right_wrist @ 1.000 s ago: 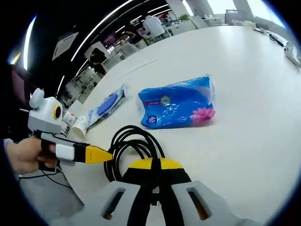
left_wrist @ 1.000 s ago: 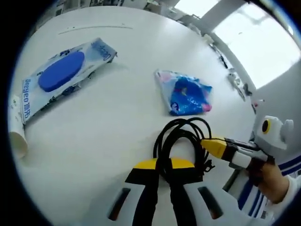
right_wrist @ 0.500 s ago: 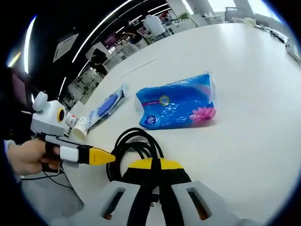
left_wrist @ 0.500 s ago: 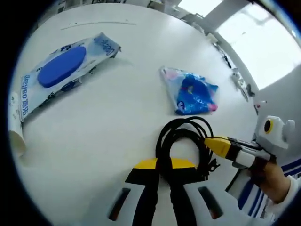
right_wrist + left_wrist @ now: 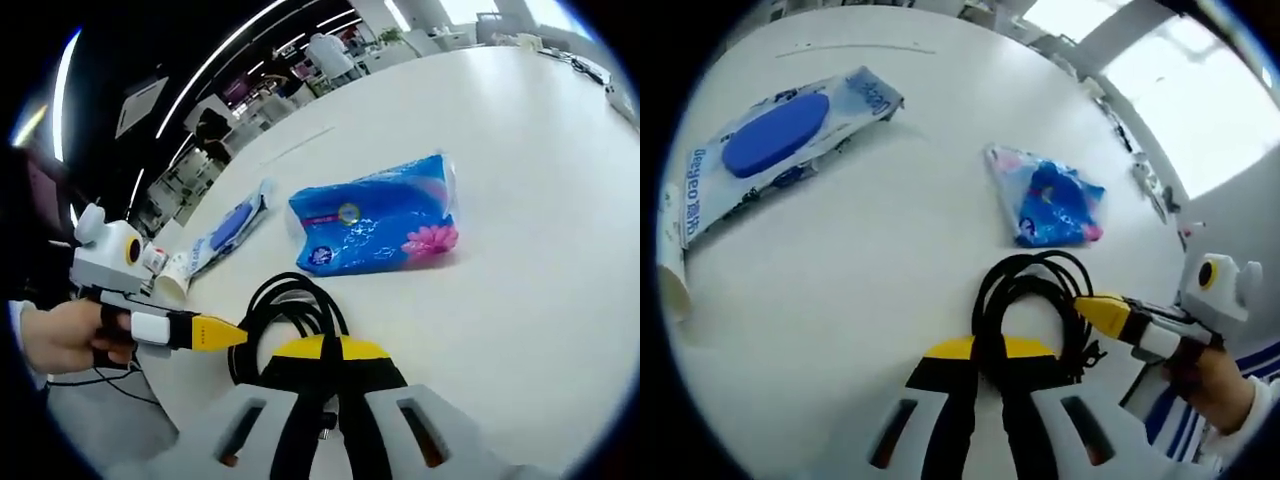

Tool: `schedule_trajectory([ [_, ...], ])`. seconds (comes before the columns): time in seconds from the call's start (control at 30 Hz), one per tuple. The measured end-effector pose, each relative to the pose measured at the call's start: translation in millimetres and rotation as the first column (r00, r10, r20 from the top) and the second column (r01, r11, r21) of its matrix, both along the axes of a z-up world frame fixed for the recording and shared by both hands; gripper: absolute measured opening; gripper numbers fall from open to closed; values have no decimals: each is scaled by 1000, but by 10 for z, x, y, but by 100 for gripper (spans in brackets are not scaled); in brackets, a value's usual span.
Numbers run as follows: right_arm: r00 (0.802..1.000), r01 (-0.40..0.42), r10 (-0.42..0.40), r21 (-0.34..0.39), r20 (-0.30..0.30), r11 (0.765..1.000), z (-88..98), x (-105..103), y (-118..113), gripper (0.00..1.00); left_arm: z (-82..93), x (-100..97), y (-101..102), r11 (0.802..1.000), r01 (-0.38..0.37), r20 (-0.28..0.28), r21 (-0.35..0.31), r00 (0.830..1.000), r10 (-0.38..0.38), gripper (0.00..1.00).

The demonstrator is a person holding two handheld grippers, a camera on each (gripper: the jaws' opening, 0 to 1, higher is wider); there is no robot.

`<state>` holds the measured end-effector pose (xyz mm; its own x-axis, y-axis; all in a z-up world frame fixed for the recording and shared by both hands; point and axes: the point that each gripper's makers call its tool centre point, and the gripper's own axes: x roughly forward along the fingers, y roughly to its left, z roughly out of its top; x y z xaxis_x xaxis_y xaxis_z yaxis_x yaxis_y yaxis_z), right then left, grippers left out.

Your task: Arrange the tabletop items into an orderly group along one side of the table until the central work area is clear of visible clutter.

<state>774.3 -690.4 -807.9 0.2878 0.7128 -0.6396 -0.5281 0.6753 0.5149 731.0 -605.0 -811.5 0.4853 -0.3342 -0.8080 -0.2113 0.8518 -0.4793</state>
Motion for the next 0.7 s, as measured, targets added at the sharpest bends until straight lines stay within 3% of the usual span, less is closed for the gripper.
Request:
schedule_trajectory([
  [0.3,1000,-4,4,-11,2,1000,3,-2,5,0,7,-7,-5,1000,-3,2,4,1000,3,3],
  [0.4,994,-79,84,-58,73,995,17,12,5,2,20,-15,-12,1000,18,17,10,1000,-18,4],
  [0.47,991,-86,93,-77,101,993,34,24,5,6,20,-2,28,997,42,44,71,998,-46,6],
  [0.5,992,-76,82,-62,95,995,99,-23,26,13,44,11,18,996,44,64,75,997,-49,9],
  [0.57,992,-57,61,-38,112,998,91,12,55,34,147,112,17,998,-13,134,55,991,6,27],
  [0.6,992,-48,50,-25,116,999,114,18,63,43,160,94,20,998,-3,128,69,992,-6,36],
  [0.63,992,-46,47,-14,115,999,140,14,65,44,174,102,26,996,8,133,88,991,-19,43],
  [0.7,990,-49,49,-3,129,999,204,6,80,43,228,153,77,987,51,170,155,982,-78,47],
])
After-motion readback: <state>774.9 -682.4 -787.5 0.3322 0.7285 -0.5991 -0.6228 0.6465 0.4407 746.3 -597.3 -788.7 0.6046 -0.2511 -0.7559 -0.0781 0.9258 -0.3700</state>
